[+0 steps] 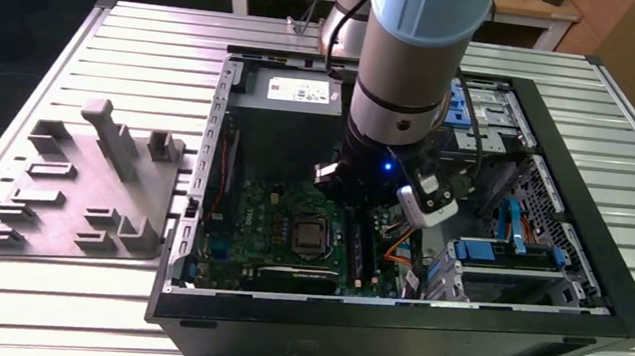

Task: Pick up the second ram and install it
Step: 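Insert the second ram into the second slot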

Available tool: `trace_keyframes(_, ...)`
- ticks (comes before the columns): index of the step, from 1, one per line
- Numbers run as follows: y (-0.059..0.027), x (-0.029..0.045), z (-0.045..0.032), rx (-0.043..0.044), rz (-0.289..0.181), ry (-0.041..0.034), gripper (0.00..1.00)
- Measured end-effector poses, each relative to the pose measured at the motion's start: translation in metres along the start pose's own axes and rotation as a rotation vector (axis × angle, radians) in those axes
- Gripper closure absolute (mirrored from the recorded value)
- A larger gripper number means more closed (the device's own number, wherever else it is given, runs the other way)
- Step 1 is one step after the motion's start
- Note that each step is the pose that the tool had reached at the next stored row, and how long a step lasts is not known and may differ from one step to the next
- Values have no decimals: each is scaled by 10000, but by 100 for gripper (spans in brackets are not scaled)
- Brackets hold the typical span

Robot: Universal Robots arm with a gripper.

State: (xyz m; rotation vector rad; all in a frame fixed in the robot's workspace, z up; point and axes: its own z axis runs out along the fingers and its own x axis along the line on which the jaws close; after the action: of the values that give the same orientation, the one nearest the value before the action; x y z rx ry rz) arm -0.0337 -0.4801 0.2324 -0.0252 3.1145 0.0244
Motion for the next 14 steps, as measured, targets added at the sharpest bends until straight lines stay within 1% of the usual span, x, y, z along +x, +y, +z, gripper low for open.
trace_keyframes(2,10,-1,-1,20,11,0,89)
trace_keyframes(7,11,-1,-5,114,35,2,89)
trace_keyframes(14,12,-13,-3,117,102,0,89)
